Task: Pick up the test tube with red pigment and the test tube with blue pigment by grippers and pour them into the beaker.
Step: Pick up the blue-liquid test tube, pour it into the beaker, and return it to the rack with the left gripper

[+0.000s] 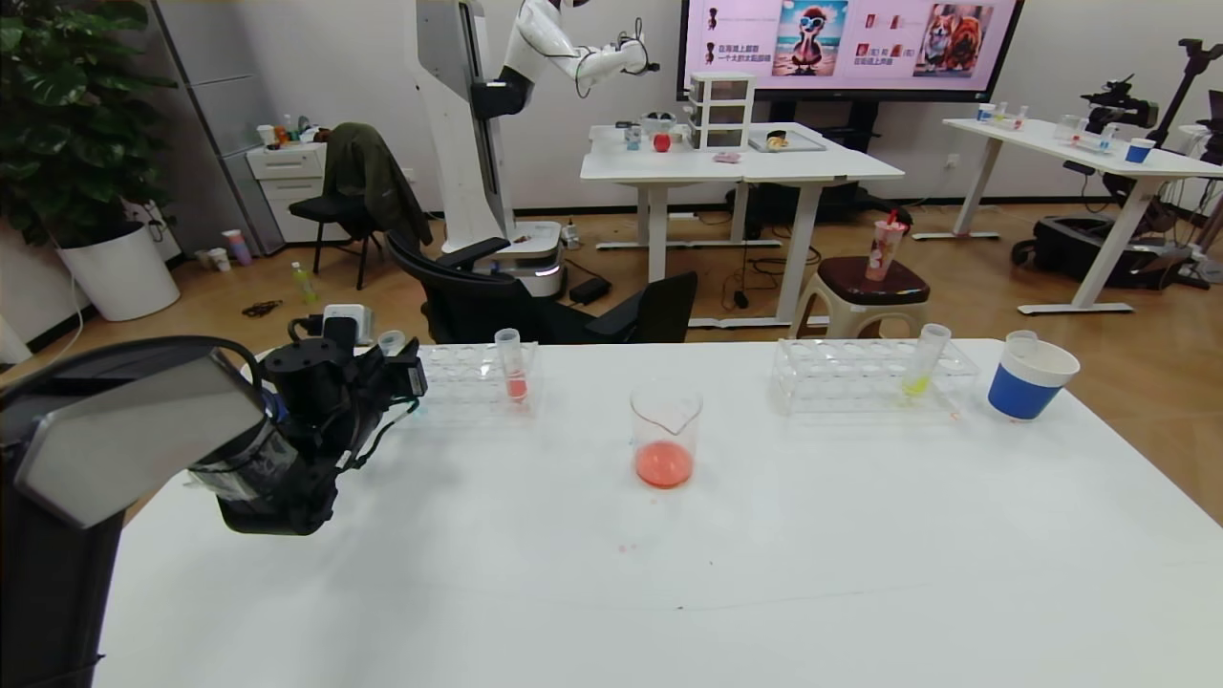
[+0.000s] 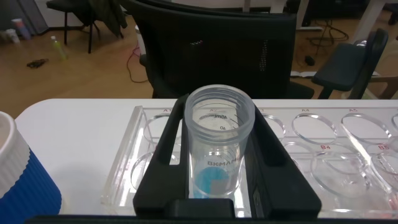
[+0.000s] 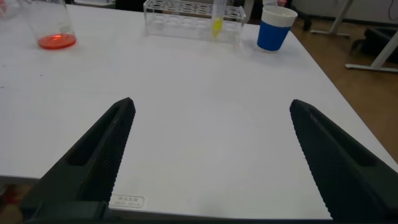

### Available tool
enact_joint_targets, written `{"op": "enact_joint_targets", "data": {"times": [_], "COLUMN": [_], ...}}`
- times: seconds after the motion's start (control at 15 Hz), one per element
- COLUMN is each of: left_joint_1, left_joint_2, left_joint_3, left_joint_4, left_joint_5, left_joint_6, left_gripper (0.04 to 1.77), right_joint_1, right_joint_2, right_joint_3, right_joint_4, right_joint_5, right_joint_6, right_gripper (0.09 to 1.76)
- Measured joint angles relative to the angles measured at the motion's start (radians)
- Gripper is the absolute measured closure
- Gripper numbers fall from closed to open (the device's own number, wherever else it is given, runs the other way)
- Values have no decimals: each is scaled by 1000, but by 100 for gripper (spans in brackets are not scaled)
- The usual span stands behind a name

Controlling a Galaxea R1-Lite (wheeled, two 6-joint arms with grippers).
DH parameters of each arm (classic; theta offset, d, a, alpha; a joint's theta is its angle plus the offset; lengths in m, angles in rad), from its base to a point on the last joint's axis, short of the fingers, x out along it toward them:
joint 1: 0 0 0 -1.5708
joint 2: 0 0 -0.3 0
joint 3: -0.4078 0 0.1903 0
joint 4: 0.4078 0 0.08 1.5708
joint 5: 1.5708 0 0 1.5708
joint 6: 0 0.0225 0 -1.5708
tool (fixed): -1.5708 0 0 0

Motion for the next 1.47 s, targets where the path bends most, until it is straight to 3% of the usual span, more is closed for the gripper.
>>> {"op": "enact_joint_targets", "data": {"times": [0.27, 0.73, 0.93, 1.27, 1.47], "left_joint_1": [-4, -13, -32, -162, -268], "left_joint_2": [-32, -227, -295, -381, -398], "left_joint_3": [-17, -84, -94, -120, -180], "left_joint_4": [24, 307, 378, 509, 558], "left_joint_5": [4, -5, -23, -171, -193], "left_joint_6": [2, 4, 4, 20, 29], "left_gripper": [129, 129, 129, 129, 129], "right_joint_1": [0, 0, 0, 0, 0], "right_joint_2": [0, 0, 0, 0, 0], "right_joint_3": [0, 0, 0, 0, 0], "right_joint_4": [0, 0, 0, 0, 0], "right_joint_5": [0, 1, 0, 1, 1], "right_joint_6": [0, 0, 0, 0, 0], "right_gripper": [11, 11, 11, 11, 11]}}
